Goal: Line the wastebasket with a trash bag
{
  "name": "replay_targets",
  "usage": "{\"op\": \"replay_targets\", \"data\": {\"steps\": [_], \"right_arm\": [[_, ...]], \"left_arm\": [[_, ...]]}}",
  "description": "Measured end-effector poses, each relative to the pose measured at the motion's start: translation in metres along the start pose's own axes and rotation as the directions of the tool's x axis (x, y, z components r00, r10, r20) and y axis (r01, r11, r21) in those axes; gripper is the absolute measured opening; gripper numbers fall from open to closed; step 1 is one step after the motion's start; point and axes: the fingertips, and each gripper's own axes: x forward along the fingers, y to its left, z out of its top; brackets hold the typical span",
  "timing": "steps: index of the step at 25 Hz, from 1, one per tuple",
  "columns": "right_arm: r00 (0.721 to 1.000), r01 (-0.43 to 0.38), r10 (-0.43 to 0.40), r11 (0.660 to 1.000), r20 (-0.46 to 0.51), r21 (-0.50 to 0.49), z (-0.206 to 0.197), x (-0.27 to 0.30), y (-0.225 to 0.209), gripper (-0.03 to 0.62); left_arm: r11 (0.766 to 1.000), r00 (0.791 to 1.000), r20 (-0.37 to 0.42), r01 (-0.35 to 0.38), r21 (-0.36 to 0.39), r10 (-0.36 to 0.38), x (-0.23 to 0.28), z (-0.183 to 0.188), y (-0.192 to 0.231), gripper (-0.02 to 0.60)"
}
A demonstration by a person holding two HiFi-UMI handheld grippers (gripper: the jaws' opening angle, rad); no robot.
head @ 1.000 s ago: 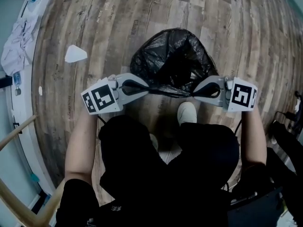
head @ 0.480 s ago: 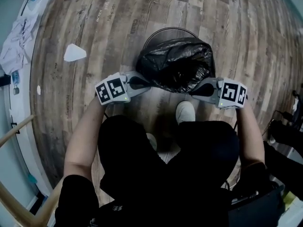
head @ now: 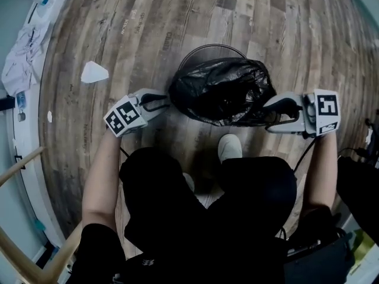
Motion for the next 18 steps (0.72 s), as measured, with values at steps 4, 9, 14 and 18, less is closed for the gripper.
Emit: {"op": "replay_targets", "data": {"steps": [4, 9, 14, 18], "right_arm": [[0.889, 0.447, -0.422, 0.883, 0.175, -0.143, 0.054, -0.054, -0.069, 0.176], [0.802, 0.596, -0.589, 0.799, 0.098, -0.081, 0.035, -0.061, -0.135, 0.176], [0.801, 0.598, -0.599, 0.799, 0.008, -0.057, 0.013, -0.045, -0.165, 0.165], [0.784, 0.620, -0.621, 0.781, 0.013, -0.076, 0.016, -0.047, -0.177, 0.004]], "left_arm": [[0.993, 0.985, 0.143, -0.087, -0.084, 0.098, -0.045, 0.030, 0.025, 0.170], [0.999, 0.966, 0.252, -0.048, -0.016, 0.050, -0.052, 0.104, 0.020, 0.228], [0.999, 0.977, 0.211, -0.014, 0.035, 0.006, -0.018, 0.124, 0.020, 0.239], [0.999, 0.976, 0.216, -0.021, 0.043, 0.011, -0.011, 0.125, 0.023, 0.038]]}}
